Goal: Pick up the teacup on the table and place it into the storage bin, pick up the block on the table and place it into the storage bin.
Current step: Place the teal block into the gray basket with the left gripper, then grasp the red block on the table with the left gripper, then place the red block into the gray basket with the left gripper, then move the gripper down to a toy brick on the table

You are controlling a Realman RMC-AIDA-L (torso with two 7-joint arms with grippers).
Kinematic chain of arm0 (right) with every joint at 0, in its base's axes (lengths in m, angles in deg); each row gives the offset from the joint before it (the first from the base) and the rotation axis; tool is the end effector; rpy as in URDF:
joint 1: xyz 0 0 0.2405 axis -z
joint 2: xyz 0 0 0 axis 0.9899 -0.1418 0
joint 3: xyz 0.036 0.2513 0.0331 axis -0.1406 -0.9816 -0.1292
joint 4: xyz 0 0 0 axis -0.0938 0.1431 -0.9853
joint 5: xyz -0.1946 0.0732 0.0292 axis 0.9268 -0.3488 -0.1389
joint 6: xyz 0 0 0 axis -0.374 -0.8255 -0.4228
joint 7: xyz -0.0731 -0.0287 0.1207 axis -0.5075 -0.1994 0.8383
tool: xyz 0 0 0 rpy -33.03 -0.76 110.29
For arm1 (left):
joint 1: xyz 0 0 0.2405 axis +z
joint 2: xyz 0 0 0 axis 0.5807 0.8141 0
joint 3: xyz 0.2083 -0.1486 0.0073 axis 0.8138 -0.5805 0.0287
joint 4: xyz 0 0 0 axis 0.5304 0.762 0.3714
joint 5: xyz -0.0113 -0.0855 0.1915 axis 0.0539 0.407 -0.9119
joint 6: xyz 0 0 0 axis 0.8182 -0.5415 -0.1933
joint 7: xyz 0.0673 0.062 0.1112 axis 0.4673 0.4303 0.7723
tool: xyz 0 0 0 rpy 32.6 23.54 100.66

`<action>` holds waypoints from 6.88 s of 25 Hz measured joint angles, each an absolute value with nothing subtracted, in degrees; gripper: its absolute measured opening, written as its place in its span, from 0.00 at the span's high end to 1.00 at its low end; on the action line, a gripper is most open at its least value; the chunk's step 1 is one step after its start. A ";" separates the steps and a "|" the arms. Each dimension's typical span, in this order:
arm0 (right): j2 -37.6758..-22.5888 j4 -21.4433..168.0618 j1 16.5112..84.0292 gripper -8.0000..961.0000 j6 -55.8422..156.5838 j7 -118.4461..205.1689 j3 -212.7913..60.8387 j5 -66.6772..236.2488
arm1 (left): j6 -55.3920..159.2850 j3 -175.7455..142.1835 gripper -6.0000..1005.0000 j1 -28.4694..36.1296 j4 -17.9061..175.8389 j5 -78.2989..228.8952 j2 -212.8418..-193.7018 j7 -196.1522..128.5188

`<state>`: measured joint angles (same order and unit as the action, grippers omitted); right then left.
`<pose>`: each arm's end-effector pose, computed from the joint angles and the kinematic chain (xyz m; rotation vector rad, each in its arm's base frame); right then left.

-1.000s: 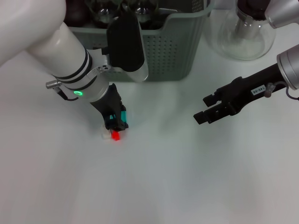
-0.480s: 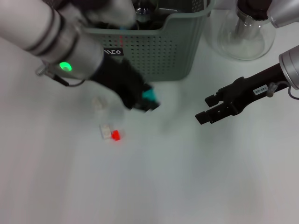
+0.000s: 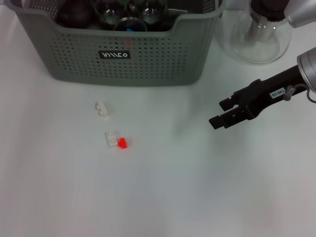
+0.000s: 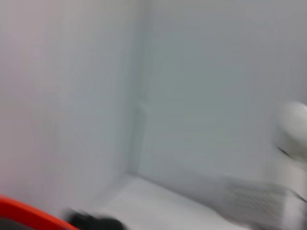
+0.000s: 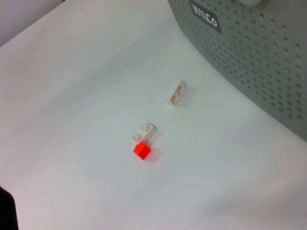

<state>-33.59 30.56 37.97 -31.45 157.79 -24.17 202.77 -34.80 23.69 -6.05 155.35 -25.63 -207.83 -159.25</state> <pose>0.2014 0.3690 -0.0110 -2.9689 0.9378 -0.0700 -0.0935 0.3809 0.0968 -2.7162 -0.5875 -0.7029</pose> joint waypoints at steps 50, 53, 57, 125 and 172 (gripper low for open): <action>-34.14 30.65 37.33 0.19 -30.41 157.29 -23.65 205.08 | -36.11 24.44 0.23 -3.87 161.39 -20.08 -206.08 -155.65; -34.14 30.70 37.34 0.19 -30.32 157.43 -23.65 205.07 | -45.85 24.15 0.23 -2.09 163.66 -19.46 -207.06 -153.30; -34.16 30.95 37.36 0.19 -30.15 157.65 -23.68 205.07 | -50.02 27.62 0.23 1.28 165.69 -23.98 -208.66 -152.44; -33.96 33.54 37.55 0.19 -26.91 157.18 -23.85 205.16 | -28.90 71.80 0.77 0.46 153.89 -66.79 -213.12 -165.11; -34.20 32.84 36.43 0.19 -28.05 156.01 -23.29 205.17 | -4.03 32.58 0.36 -21.22 138.75 -65.57 -206.05 -177.65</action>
